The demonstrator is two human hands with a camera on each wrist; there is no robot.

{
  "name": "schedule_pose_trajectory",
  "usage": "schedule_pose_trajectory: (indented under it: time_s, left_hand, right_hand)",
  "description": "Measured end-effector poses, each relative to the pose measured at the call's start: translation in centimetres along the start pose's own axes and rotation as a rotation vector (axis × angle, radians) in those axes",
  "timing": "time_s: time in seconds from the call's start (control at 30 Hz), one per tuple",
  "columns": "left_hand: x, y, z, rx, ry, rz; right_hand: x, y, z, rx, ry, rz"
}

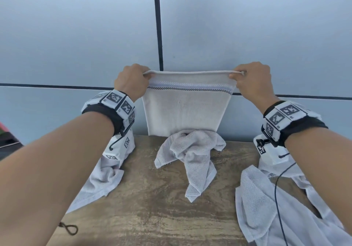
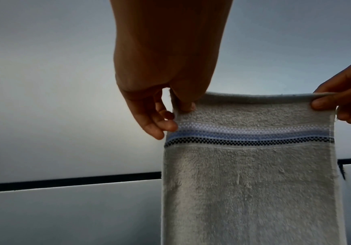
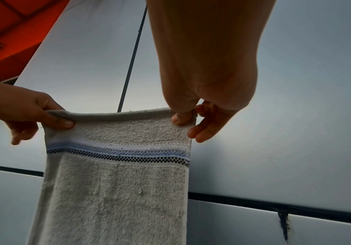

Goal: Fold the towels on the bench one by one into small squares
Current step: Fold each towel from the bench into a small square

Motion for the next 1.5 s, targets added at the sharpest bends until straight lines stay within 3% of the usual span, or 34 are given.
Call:
schedule_pose_trajectory:
  time_s: [0.27,0.5,0.63,0.9,1.0,1.13,1.27,1.37,1.5]
  left_hand:
    - [0.5,7.0,-1.5,-0.089,0.276,-0.228]
    - [3.1,14.1,-1.5,-0.026,0.559,-0.216]
    - [5.7,16.6,-0.3,-0.025,0.552,-0.199]
    - [11.2,20.8,2.4,-0.003,0.604,-0.278]
    - [11.9,22.4,3.1,0.029,0.636,-0.387]
    - [10.8,24.6,2.4,0.105,0.646,-0.614]
    - [6.4,26.2,0.1,0.196,0.455,-0.782]
    - [2.6,26.6,-1.9,0.24,0.285,-0.792]
    - [-0.5,25.5,-3.0,0.202,0.165,-0.673]
  right_hand:
    - [2.6,8.2,0.9,-0.002,0.011,-0.129]
    - [6.8,15.8,0.4,-0.074,-0.305,-0.15]
    - [10.3,18.1,-1.3,-0.085,-0.491,-0.159]
    - [16.9,21.4,-4.5,-0.001,-0.54,-0.11]
    - [18.1,22.5,-5.1,-0.031,-0.571,-0.164]
    - [17.6,24.1,-4.5,-0.153,-0.562,-0.325]
    - [14.8,26.5,-2.8,-0.276,-0.448,-0.598]
    - [11.8,27.9,-1.1,-0.322,-0.397,-0.72]
    - [7.9,27.6,1.1,-0.401,-0.389,-0.729]
Point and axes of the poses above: each hand's wrist, its own y-axis away from the middle knuckle, its own x-axis out of the back of the hand, z = x × y, the point moved 1 cm from there along -y, towards the middle knuckle, and after that the axes turned 2 degrees about -z, right-handed, at the moved point
